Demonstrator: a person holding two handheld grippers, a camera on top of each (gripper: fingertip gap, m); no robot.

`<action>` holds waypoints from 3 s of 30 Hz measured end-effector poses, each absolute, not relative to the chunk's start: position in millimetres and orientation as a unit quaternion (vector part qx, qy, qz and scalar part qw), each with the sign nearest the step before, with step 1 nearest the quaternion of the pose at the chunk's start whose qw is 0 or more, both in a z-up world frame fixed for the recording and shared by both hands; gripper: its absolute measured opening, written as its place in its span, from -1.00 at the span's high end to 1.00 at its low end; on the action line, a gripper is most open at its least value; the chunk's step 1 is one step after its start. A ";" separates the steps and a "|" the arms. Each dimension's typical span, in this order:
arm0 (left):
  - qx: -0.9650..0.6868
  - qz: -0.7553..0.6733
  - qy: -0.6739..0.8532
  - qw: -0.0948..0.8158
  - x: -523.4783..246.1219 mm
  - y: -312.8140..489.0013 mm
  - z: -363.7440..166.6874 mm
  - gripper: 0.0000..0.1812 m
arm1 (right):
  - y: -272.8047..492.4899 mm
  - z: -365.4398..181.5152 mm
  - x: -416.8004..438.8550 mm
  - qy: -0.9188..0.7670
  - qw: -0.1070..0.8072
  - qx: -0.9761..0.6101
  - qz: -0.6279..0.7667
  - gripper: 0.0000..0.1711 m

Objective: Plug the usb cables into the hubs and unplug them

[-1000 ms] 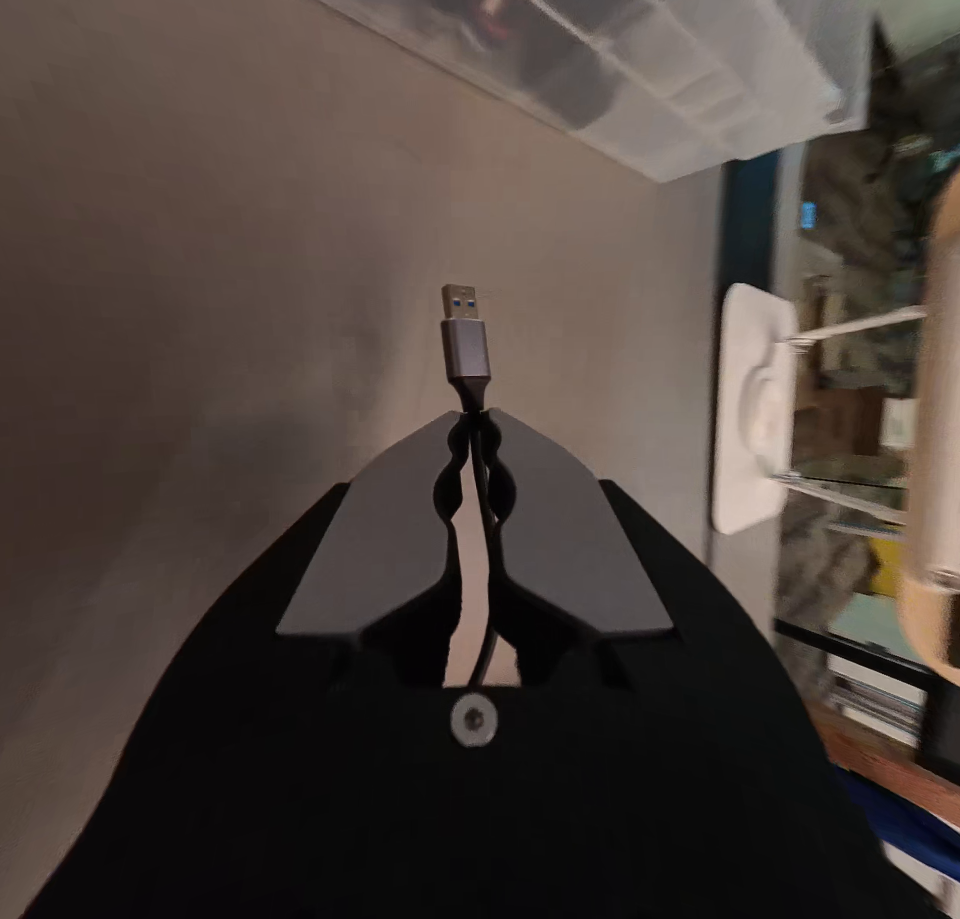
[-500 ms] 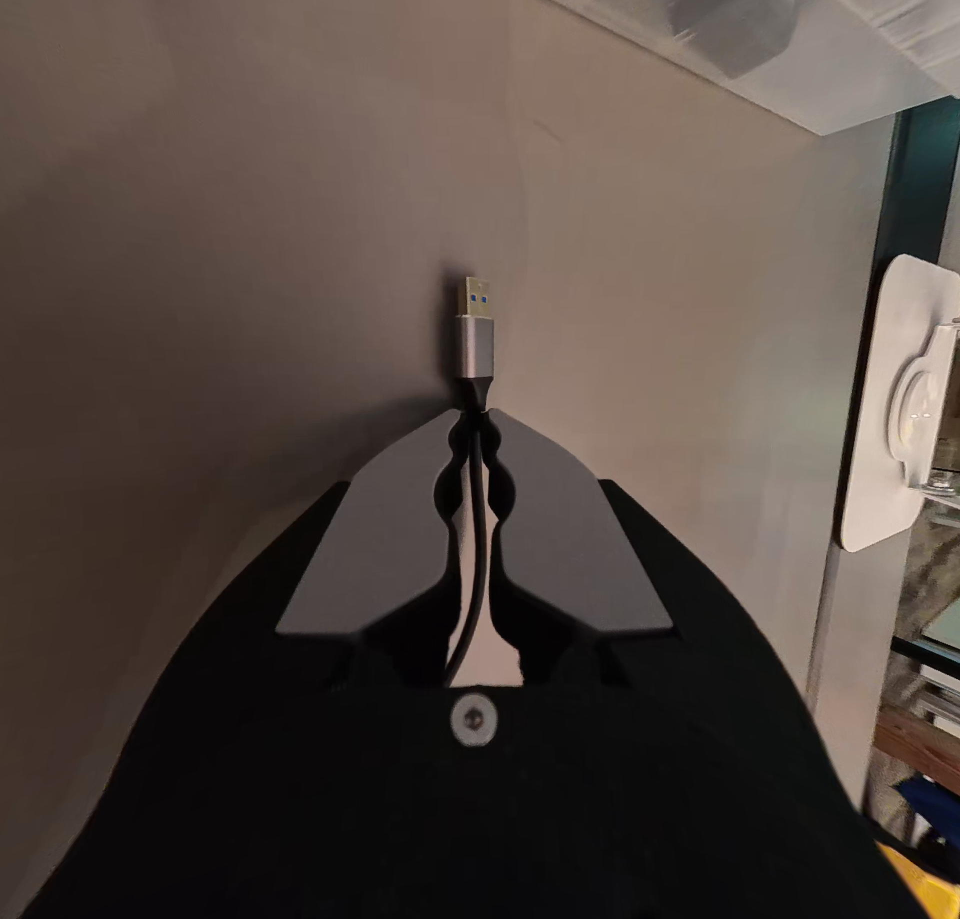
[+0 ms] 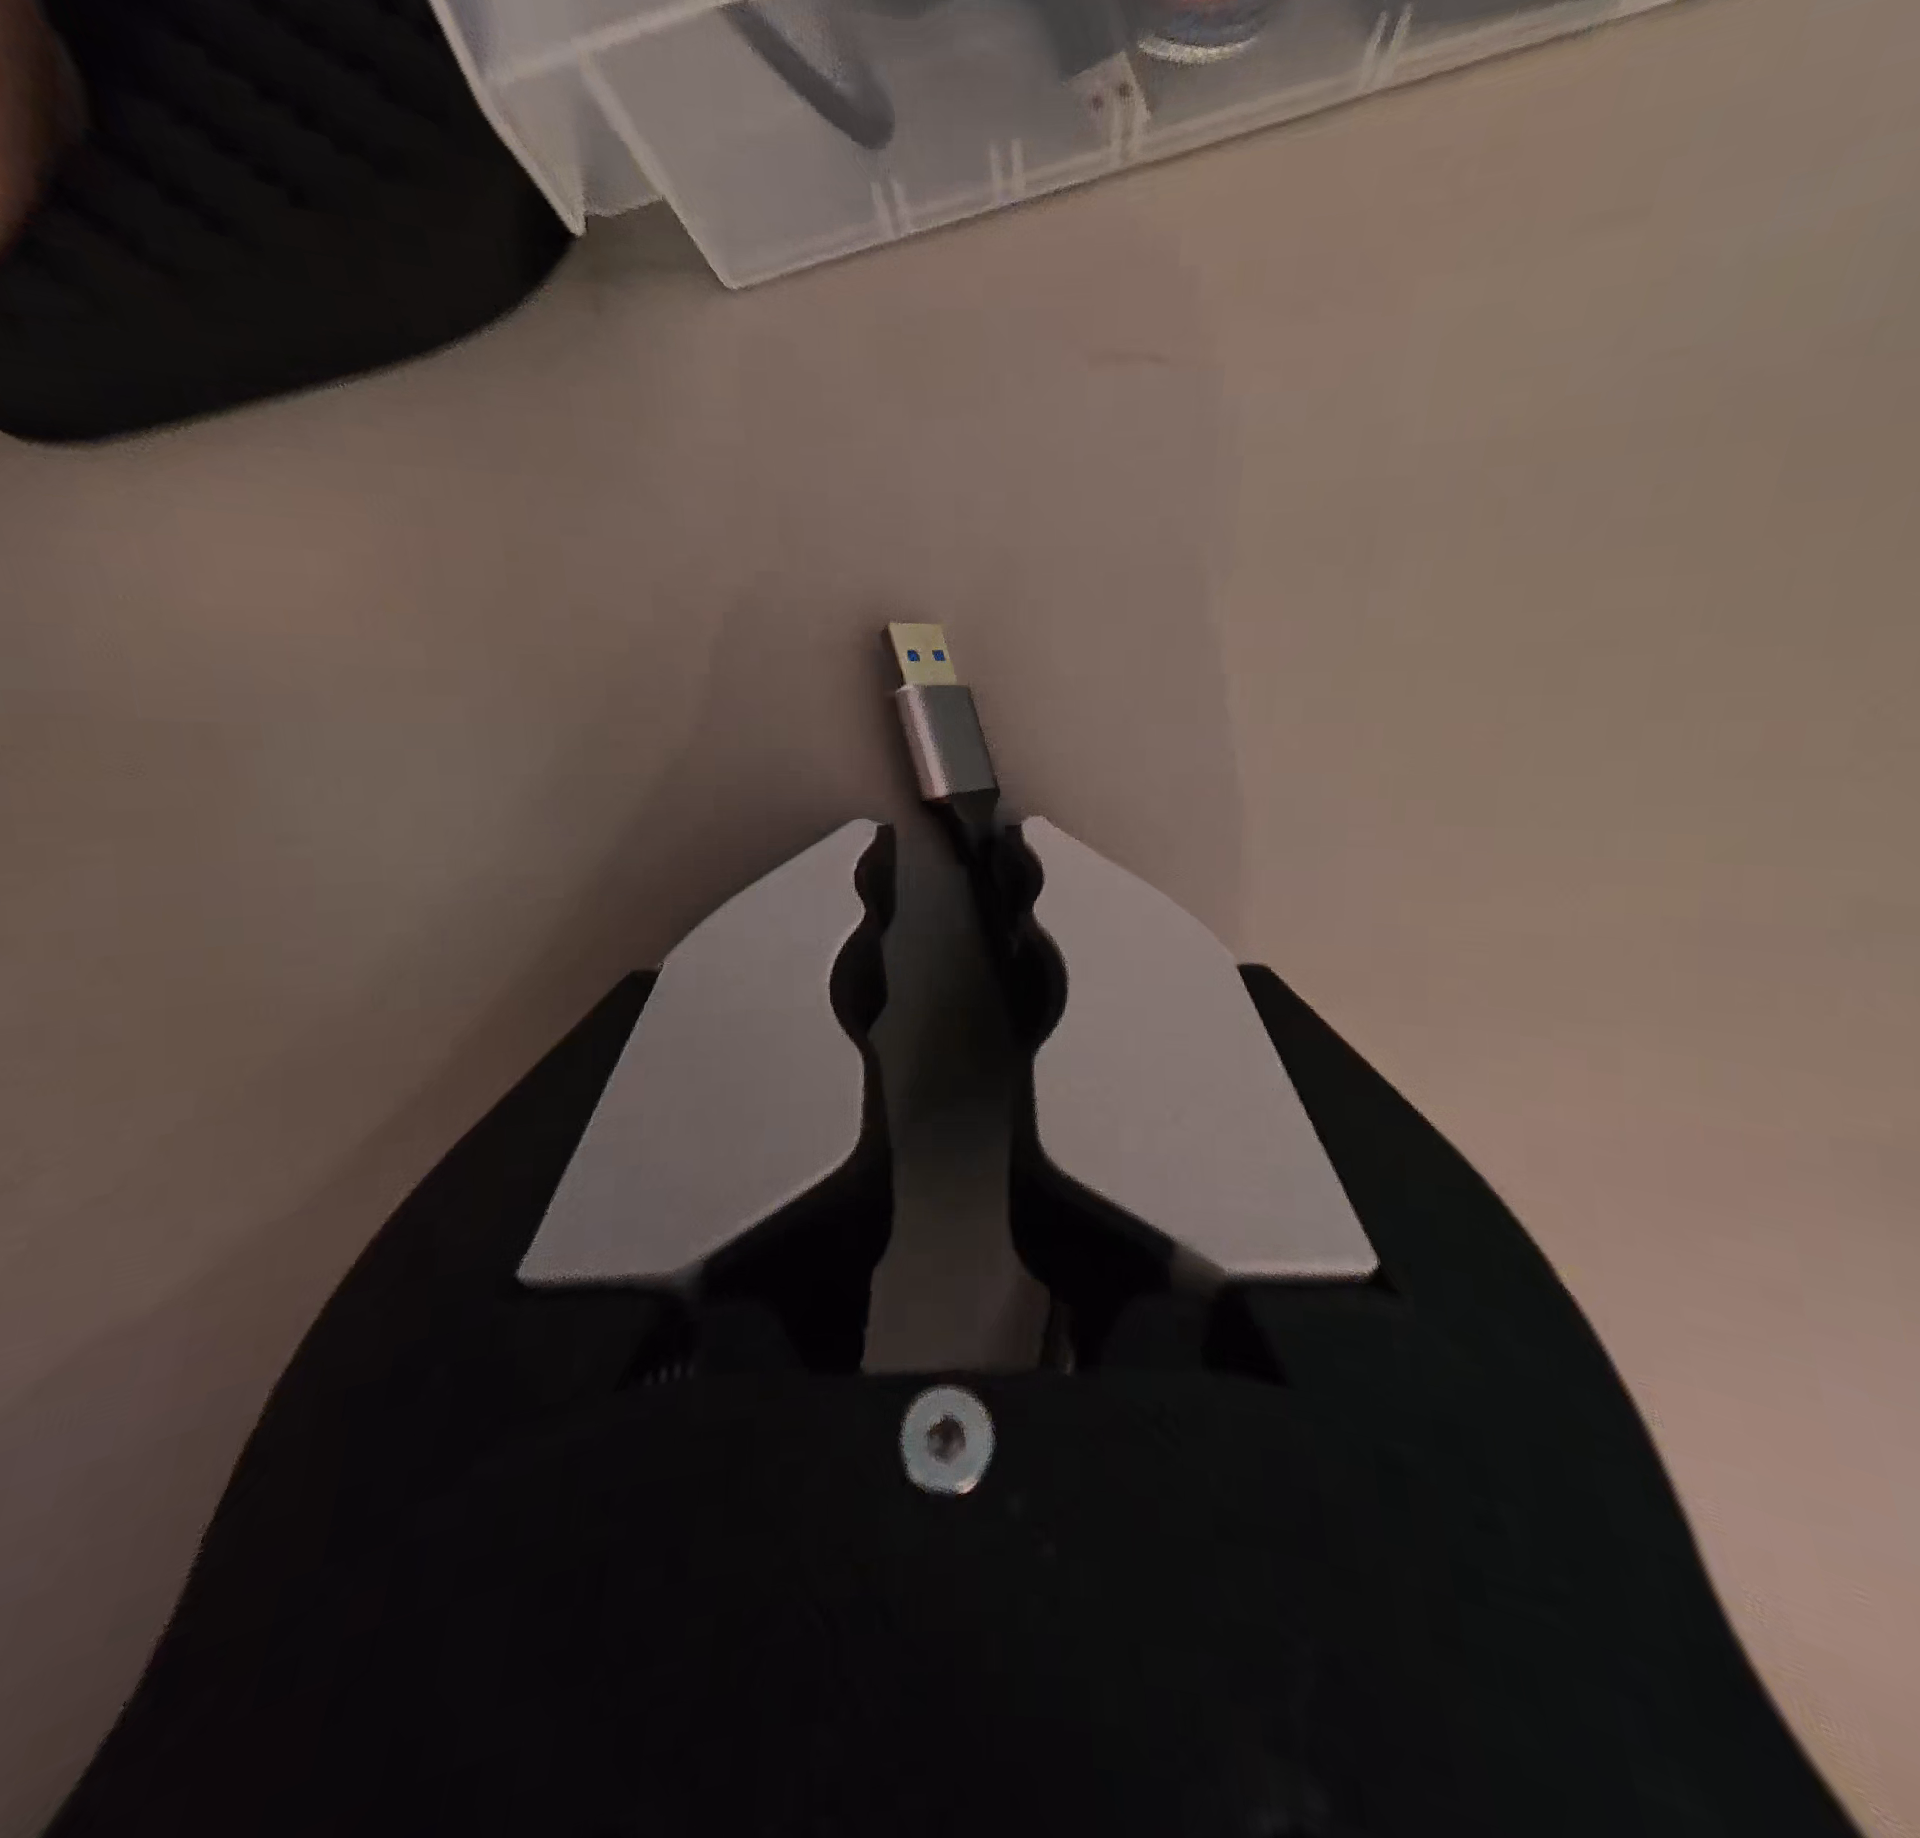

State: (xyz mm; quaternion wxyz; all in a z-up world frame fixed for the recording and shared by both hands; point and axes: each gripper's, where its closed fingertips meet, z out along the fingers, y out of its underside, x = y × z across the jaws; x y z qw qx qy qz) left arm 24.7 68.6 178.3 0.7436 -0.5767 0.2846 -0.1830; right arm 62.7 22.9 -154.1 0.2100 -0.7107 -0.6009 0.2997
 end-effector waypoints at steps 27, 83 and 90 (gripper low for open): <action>-0.582 -0.174 0.305 0.734 37.7 70.1 170.2 0.64 | 32.5 -146.5 51.6 -0.566 0.127 -0.720 0.381 0.71; -0.610 -0.248 0.351 0.666 69.6 71.3 138.9 0.81 | 21.0 -155.8 44.0 -0.683 0.225 -0.649 0.250 0.77; -0.594 -0.301 0.354 0.657 69.1 63.9 145.4 0.81 | 20.6 -153.8 48.1 -0.692 0.247 -0.639 0.228 0.78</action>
